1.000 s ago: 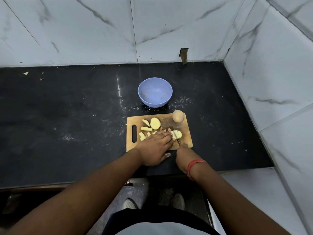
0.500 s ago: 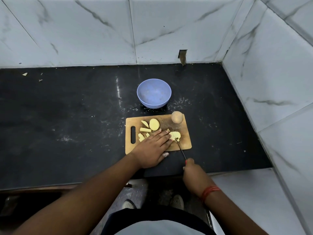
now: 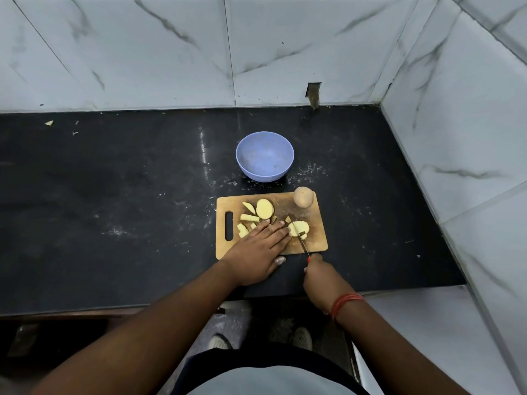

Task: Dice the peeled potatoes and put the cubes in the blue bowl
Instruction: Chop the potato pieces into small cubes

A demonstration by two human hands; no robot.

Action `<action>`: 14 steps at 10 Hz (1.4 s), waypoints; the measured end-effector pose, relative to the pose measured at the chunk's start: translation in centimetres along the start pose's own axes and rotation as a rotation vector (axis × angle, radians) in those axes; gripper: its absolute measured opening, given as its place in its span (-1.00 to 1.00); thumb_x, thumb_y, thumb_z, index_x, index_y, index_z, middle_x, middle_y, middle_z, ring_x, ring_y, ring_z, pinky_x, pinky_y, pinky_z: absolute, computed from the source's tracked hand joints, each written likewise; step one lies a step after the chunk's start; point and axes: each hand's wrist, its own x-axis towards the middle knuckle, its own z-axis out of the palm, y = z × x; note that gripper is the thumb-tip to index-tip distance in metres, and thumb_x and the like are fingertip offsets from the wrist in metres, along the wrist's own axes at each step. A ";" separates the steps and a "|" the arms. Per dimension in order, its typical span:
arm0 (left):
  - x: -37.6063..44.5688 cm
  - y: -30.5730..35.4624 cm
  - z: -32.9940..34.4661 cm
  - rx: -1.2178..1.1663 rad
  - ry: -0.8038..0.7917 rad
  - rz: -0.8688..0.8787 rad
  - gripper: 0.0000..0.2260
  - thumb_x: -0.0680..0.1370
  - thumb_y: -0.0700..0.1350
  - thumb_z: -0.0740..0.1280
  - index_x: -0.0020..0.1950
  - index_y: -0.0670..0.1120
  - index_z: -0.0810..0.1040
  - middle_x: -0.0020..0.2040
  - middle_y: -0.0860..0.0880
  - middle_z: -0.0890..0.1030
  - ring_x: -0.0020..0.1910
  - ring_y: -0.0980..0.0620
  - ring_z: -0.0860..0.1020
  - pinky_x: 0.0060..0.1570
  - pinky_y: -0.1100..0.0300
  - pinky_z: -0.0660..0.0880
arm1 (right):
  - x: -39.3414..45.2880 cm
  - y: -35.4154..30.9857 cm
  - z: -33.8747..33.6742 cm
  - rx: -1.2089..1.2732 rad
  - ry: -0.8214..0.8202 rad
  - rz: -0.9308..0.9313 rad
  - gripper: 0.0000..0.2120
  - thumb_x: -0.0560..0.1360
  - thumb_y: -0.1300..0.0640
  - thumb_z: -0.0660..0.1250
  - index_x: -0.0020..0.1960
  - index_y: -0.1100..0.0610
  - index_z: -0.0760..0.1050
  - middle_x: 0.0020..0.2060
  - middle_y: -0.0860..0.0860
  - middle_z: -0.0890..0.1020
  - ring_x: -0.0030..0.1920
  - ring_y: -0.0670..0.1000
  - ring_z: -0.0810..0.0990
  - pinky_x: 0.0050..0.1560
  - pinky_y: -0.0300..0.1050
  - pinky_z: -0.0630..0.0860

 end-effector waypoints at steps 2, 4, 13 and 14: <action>0.1 -0.1 0.0 0.007 0.021 0.007 -0.48 0.70 0.12 0.01 0.58 -0.13 0.29 0.55 -0.09 0.33 0.60 -0.07 0.15 0.58 -0.09 0.05 | 0.5 -0.6 0.1 -0.054 -0.052 0.048 -0.73 0.60 0.21 0.14 0.28 0.21 0.25 -0.01 0.13 0.57 0.00 0.09 0.62 -0.25 -0.11 0.38; 0.2 0.0 0.1 0.018 0.022 0.008 -0.48 0.70 0.11 0.02 0.57 -0.14 0.30 0.54 -0.10 0.35 0.58 -0.09 0.18 0.57 -0.12 0.07 | 0.4 -1.8 -1.8 -0.127 -0.165 -0.071 -0.91 0.60 0.23 0.15 0.06 0.12 0.24 0.20 0.24 0.51 0.19 0.24 0.53 0.00 -0.02 0.42; 3.3 4.0 -1.7 0.026 0.060 -0.064 -0.47 0.68 0.13 0.08 0.54 -0.17 0.32 0.55 -0.16 0.31 0.58 -0.13 0.17 0.58 -0.10 0.03 | -2.7 4.9 -1.3 0.646 -0.039 -0.041 -0.83 0.62 -0.04 0.12 -0.09 0.02 0.30 -0.33 0.10 0.48 -0.47 0.05 0.43 -0.44 -0.04 0.43; 5.3 5.1 -1.7 0.039 -0.075 -0.059 -0.40 0.70 0.18 -0.02 0.63 -0.16 0.12 0.64 -0.15 0.11 0.62 -0.10 0.02 0.59 -0.05 -0.17 | -2.7 4.6 -2.6 0.762 -0.061 -0.053 -0.81 0.64 -0.01 0.12 -0.07 0.09 0.29 -0.37 0.10 0.45 -0.56 0.06 0.37 -0.53 -0.09 0.38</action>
